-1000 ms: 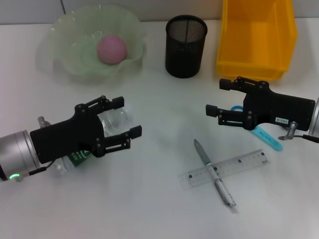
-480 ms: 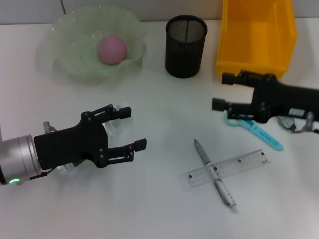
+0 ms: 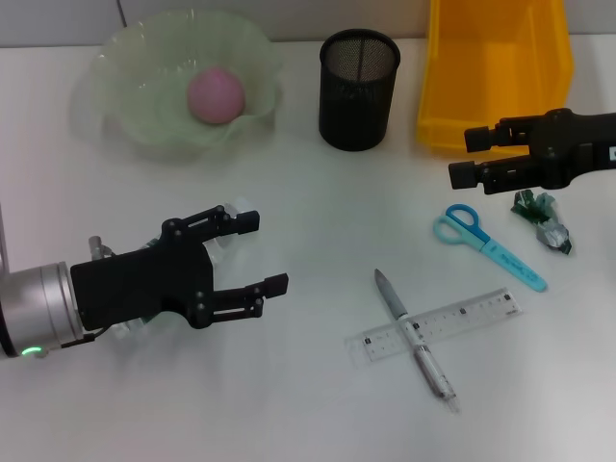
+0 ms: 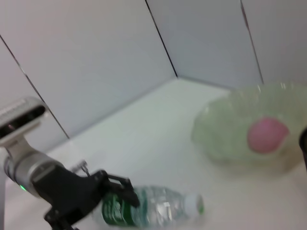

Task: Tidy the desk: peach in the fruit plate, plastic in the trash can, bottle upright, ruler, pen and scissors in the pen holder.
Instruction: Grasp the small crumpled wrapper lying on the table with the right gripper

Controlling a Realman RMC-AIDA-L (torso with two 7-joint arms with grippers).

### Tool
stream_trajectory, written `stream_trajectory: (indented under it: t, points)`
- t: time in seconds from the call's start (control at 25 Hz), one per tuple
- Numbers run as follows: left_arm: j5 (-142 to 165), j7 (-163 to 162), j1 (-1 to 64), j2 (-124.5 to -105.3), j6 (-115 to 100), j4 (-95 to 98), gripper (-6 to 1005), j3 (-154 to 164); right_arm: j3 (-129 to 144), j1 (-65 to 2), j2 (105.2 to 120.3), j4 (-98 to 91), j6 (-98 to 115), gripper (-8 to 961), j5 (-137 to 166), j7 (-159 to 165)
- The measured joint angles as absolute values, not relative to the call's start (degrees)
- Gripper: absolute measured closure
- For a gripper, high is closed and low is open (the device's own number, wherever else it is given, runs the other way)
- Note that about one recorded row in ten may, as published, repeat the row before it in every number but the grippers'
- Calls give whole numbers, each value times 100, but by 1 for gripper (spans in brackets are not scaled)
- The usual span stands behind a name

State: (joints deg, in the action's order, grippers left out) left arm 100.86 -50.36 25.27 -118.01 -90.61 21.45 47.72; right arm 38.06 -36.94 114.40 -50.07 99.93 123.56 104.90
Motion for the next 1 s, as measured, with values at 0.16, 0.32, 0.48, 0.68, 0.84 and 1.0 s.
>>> stream_trajectory:
  t: [0.16,0.32,0.48,0.68,0.84,1.0]
  points:
    - [10093,-5036,2566,-11803,-9056,2145,166,4772,3806,-4047,11374,-5020,10018,130,13020,10928]
    - [10101,-5036,2596,-11803,-9022,2145,166,4772,3884,-4444,11339,-5031,10016,130,13707,11380]
    - [10102,-5070,2616,-11800,-9006,2145,166,4770,4382,-4753,11331,-5234,9897,130,14360,12136]
    - [10102,-5076,2634,-11804,-9003,2145,166,4756,4639,-4960,11328,-5400,9775,129,14794,12766]
    - [10102,-5101,2672,-11803,-8995,2144,166,4755,4693,-5250,11319,-5410,9871,129,15234,13130]
    - [10094,-5118,2684,-11802,-8989,2142,166,4726,4861,-5492,11326,-5416,9997,129,15784,13543]
